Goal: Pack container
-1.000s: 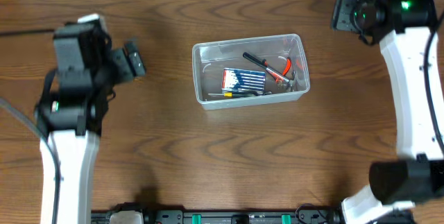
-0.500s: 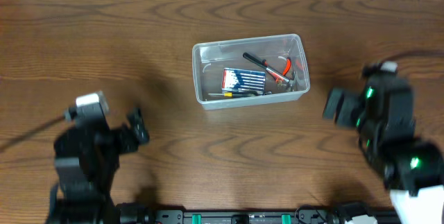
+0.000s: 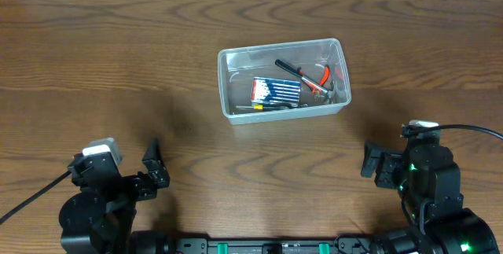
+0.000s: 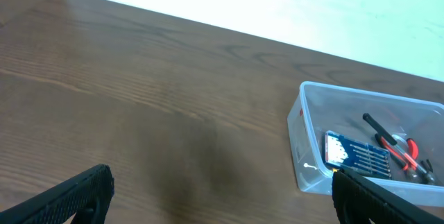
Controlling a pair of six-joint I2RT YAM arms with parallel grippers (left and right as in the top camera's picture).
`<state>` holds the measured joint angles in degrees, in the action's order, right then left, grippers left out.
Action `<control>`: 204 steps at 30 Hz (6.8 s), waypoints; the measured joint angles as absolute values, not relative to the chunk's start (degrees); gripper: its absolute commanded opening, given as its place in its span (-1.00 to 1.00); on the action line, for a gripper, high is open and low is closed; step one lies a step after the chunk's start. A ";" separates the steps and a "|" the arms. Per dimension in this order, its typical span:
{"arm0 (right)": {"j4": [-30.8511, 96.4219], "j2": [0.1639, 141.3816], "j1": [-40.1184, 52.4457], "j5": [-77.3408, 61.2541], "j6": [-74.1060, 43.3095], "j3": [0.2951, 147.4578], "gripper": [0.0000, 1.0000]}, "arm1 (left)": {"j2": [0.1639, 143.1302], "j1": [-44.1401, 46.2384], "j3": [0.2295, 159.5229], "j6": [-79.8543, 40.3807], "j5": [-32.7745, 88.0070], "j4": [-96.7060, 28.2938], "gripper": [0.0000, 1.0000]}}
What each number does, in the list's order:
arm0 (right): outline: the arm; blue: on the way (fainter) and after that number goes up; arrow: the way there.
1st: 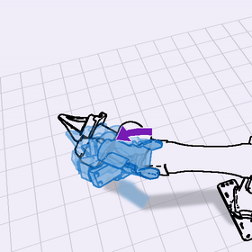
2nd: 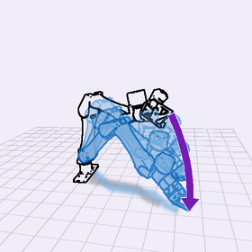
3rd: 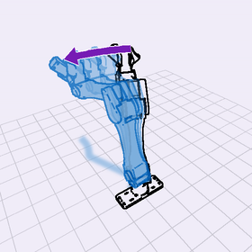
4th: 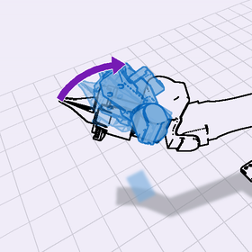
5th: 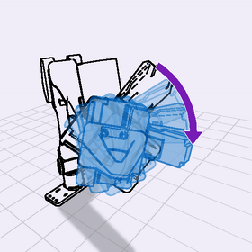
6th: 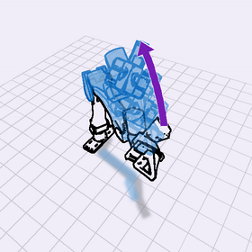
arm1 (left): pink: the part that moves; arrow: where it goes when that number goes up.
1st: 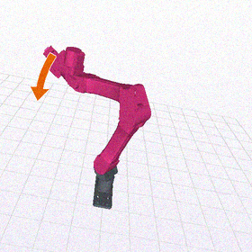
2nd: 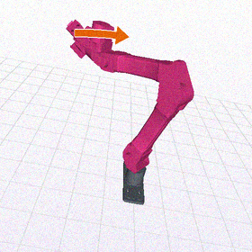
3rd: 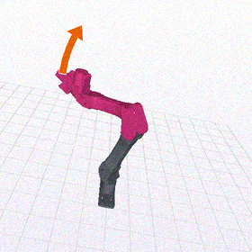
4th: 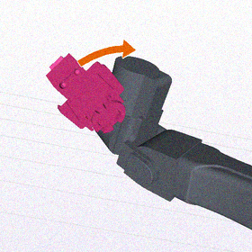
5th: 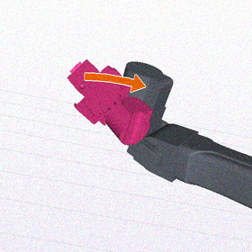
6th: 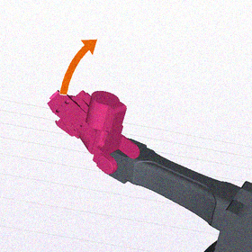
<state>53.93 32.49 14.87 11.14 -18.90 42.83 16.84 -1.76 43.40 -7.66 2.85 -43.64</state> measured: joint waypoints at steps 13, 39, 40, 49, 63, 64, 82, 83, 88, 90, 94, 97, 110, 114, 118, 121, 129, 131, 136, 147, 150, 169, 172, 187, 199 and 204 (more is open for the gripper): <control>53.93 32.49 14.87 11.14 -18.90 42.78 0.99 | 16.86 -1.76 43.40 -7.66 2.83 -43.64 0.97; 21.45 0.93 7.18 2.46 -7.14 12.40 0.98 | 16.86 -1.76 43.38 -7.64 2.83 -43.62 0.97; 18.17 0.93 7.18 2.26 -6.57 10.94 0.99 | 16.86 -1.76 43.38 -7.64 2.83 -43.62 0.97; 4.78 0.80 7.18 1.58 2.02 0.80 0.98 | 16.86 -1.76 43.38 -7.64 2.83 -43.64 0.97; 4.45 0.69 7.18 1.32 6.72 0.73 0.98 | 16.86 -1.76 43.38 -7.64 2.83 -43.64 0.97; 4.45 0.69 7.18 1.23 6.72 0.73 0.99 | 16.86 -1.76 43.38 -7.64 2.83 -43.64 0.97; 4.43 0.69 7.18 1.02 6.72 0.73 0.99 | 16.86 -1.76 43.38 -7.66 2.83 -43.64 0.97; 4.43 0.69 7.18 1.02 6.72 0.73 0.98 | 16.86 -1.76 43.38 -7.66 2.83 -43.64 0.97; 4.43 0.69 6.85 1.02 6.72 0.73 0.99 | 16.86 -1.76 43.38 -7.64 2.83 -43.64 0.97; 4.43 0.69 6.85 0.99 6.72 0.73 0.99 | 16.86 -1.76 43.38 -7.64 2.83 -43.64 0.97; 4.43 0.69 6.85 0.99 6.72 0.73 0.99 | 16.86 -1.76 43.38 -7.64 2.83 -43.64 0.97; 4.43 0.69 6.85 0.99 6.72 0.73 0.99 | 16.86 -1.76 43.38 -7.64 2.83 -43.64 0.97; 4.43 0.69 6.85 0.99 6.72 0.71 0.98 | 16.86 -1.76 43.38 -7.64 2.83 -43.64 0.97; 4.43 0.69 6.85 0.99 6.72 0.71 0.98 | 16.86 -1.76 43.38 -7.64 2.83 -43.64 0.97; 4.43 0.69 6.85 0.99 6.72 0.71 0.99 | 16.86 -1.76 43.38 -7.66 2.83 -43.64 0.97; 4.43 0.69 6.85 0.99 6.72 0.71 0.99 | 16.86 -1.76 43.38 -7.64 2.83 -43.64 0.97; 4.40 0.69 6.85 0.99 6.72 0.71 0.99 | 16.86 -1.76 43.38 -7.62 2.72 -46.39 0.97; 4.40 0.69 6.85 0.99 6.72 0.71 0.98 | 16.86 -1.76 43.35 -7.66 2.61 -49.25 0.97; 4.40 0.69 6.85 0.99 6.72 0.67 0.98 | 14.44 -1.76 41.41 -8.34 2.66 -53.08 0.97; 4.25 0.69 6.85 0.99 6.72 0.62 0.98 | 0.82 -2.26 17.76 -7.81 2.59 -19.62 0.97; 4.23 0.69 6.85 0.99 6.72 0.62 0.98 | 0.73 -2.26 12.99 -5.58 2.59 -11.07 0.97; 4.23 0.69 6.85 0.99 6.74 0.60 0.98 | 0.58 1.39 0.80 4.99 4.54 -1.04 0.97; 4.23 0.69 6.85 0.99 6.72 0.60 0.98 | 0.58 1.96 0.89 6.39 5.61 -1.04 0.97; 4.23 0.69 6.85 0.99 6.72 0.60 0.98 | 0.58 2.00 0.91 7.53 6.09 -1.04 0.97; 4.23 0.69 6.85 0.99 6.74 0.60 0.98 | 0.58 2.00 0.91 7.53 6.13 -1.04 0.97; 4.23 0.69 6.85 0.99 6.74 0.60 0.99 | 0.58 2.00 0.91 7.53 6.11 -1.04 0.97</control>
